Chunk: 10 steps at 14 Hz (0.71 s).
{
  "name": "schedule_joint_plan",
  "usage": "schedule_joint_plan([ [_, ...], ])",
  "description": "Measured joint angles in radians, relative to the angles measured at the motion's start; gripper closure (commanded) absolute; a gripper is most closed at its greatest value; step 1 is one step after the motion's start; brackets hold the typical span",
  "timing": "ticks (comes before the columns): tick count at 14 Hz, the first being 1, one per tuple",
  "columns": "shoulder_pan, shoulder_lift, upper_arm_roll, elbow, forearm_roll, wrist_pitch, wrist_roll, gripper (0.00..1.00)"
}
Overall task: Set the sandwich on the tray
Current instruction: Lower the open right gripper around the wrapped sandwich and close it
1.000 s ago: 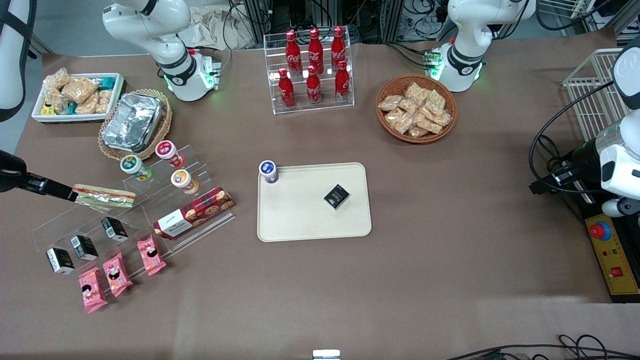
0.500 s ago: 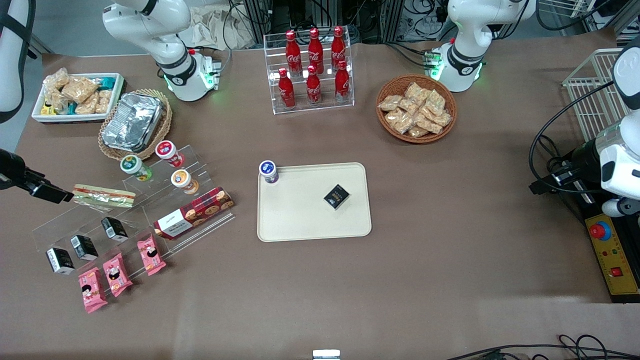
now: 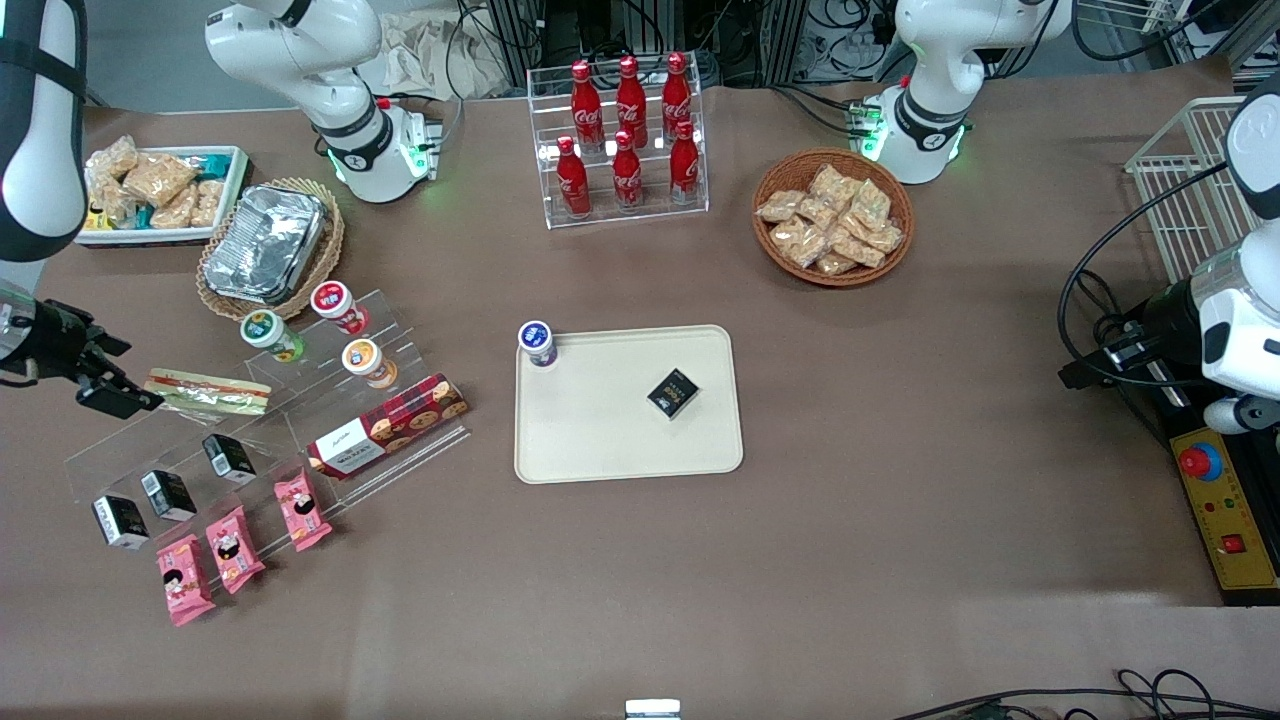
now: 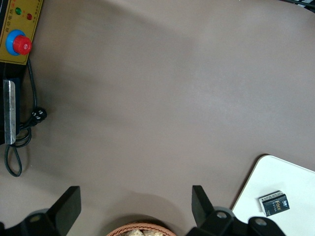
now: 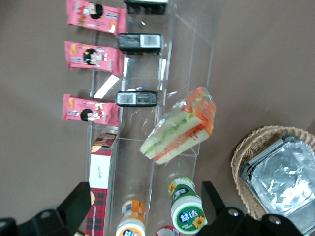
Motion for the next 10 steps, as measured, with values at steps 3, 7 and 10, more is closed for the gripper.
schedule_joint_plan([
  [3, -0.021, -0.012, 0.0, -0.071, 0.0, 0.06, 0.075, 0.02],
  [7, -0.062, -0.013, 0.0, -0.138, 0.018, 0.119, 0.11, 0.02],
  [10, -0.071, -0.012, 0.0, -0.204, 0.02, 0.213, 0.114, 0.02],
])
